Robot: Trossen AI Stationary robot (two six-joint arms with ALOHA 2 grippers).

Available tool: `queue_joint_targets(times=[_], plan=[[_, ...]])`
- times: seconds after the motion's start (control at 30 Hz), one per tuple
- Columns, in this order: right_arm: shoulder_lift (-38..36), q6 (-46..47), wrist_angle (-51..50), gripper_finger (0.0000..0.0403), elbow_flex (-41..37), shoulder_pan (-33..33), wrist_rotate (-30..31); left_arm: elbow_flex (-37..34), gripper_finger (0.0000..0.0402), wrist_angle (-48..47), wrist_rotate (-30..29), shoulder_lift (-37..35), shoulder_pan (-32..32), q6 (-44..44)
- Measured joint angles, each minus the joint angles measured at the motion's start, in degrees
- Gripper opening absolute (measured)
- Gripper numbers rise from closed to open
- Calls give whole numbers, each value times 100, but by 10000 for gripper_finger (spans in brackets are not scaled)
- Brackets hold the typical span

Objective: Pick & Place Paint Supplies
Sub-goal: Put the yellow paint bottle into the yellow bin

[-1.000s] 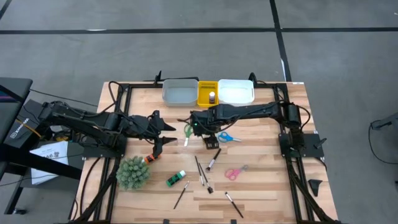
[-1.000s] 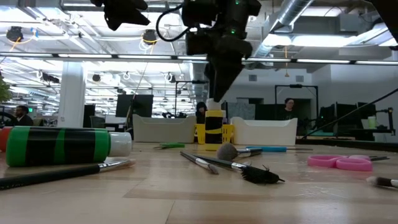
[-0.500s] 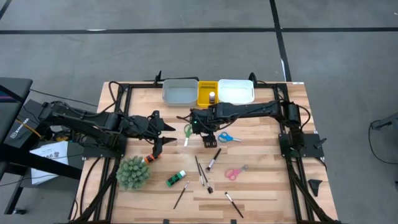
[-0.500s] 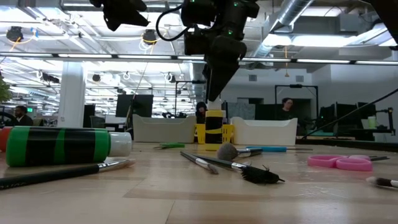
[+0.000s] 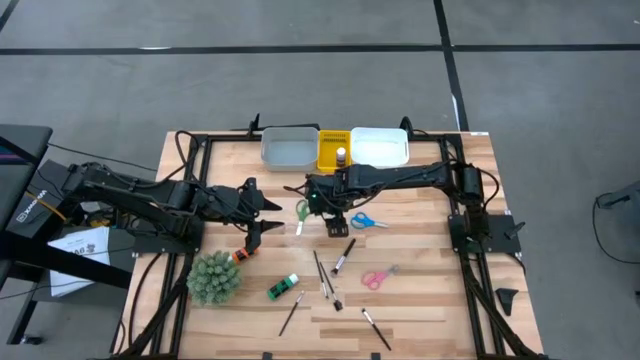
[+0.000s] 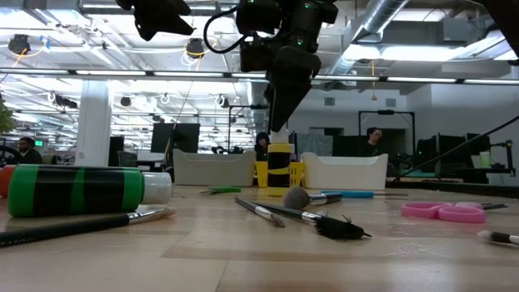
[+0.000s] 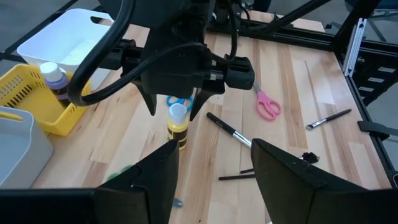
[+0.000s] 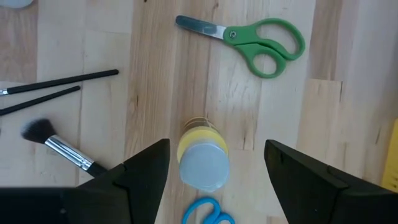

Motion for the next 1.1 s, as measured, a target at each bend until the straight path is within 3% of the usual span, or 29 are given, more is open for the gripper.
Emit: queue_joint_targets(times=[0.9,1.1], plan=[[-9,122,259,257,-258,28,-9,0,195,2,-4,0,0,0],[-9,105,281,227,-258,26,-13,0,195,4,-15,0,0,-2]])
